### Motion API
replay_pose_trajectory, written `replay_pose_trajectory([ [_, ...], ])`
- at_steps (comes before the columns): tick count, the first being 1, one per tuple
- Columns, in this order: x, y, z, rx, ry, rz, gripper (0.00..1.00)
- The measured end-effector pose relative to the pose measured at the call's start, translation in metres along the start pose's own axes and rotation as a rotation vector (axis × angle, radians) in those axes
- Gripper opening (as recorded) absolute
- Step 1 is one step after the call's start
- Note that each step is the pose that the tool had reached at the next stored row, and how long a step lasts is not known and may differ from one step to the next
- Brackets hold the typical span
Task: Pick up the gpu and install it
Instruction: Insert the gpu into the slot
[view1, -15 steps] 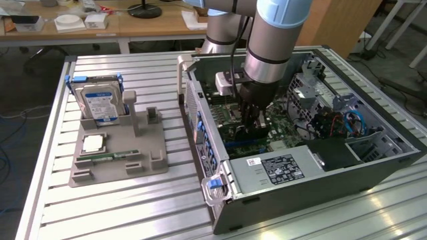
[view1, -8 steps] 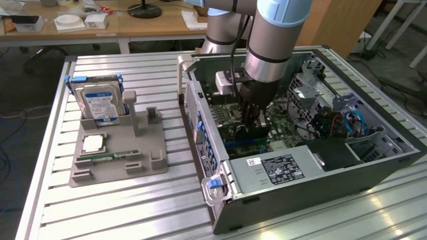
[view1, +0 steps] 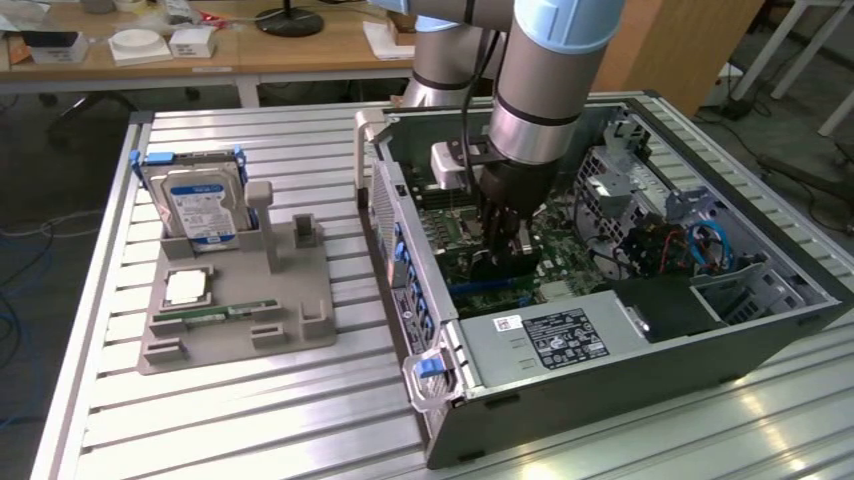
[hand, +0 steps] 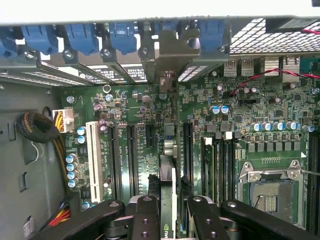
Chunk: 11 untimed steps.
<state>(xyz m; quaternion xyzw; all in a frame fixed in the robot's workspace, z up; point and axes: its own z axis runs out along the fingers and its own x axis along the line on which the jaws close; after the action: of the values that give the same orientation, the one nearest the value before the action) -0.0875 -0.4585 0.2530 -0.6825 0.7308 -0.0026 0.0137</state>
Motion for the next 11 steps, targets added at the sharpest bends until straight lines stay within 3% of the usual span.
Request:
replay_pose_trajectory([
  [11,0.0000,-0.0001,-0.0017,0.0000,0.0000,0.000,0.26],
])
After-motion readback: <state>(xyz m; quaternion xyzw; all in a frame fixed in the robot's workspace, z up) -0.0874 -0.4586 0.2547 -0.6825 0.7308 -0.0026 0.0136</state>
